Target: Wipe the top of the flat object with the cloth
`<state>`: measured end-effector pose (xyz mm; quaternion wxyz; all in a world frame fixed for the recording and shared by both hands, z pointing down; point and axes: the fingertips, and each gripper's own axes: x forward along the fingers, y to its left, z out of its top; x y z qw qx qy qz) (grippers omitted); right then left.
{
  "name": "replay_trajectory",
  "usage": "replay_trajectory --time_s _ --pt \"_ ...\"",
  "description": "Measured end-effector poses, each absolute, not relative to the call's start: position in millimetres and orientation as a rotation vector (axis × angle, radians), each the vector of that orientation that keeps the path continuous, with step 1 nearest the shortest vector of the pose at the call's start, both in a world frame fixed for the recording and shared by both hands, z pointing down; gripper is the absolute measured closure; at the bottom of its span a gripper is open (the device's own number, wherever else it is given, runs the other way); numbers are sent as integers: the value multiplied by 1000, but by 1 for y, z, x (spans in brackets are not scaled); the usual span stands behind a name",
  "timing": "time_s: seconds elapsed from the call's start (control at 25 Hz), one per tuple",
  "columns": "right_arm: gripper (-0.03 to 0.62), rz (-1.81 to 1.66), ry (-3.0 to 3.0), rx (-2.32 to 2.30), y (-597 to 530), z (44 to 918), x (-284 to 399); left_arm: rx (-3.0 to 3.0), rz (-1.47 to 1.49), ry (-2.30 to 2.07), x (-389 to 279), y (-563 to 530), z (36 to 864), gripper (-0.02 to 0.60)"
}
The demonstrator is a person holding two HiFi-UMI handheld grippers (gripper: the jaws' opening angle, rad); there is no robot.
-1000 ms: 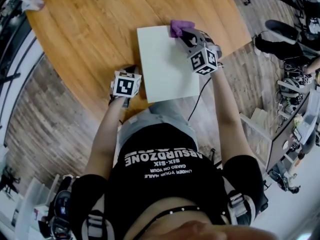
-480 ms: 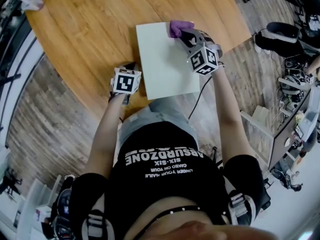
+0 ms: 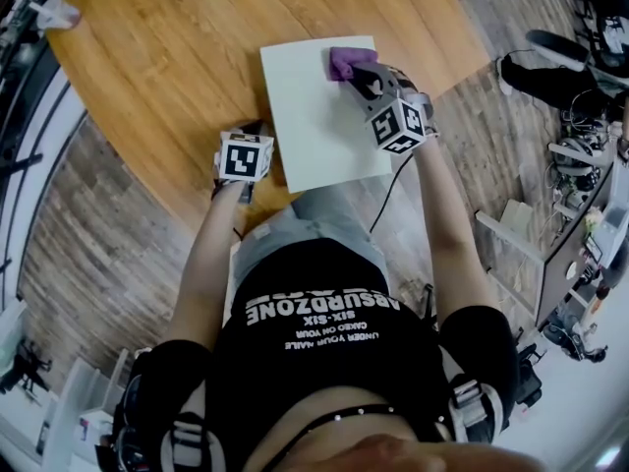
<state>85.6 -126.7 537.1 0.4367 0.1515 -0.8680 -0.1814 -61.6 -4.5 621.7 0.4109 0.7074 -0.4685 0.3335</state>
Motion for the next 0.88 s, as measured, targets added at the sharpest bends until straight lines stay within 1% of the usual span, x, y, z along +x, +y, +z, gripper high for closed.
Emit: replay_trajectory --time_s 0.88 --pt "500 -382 -2213 421 -48 536 106 1803 862 -1176 -62 -6 623 568"
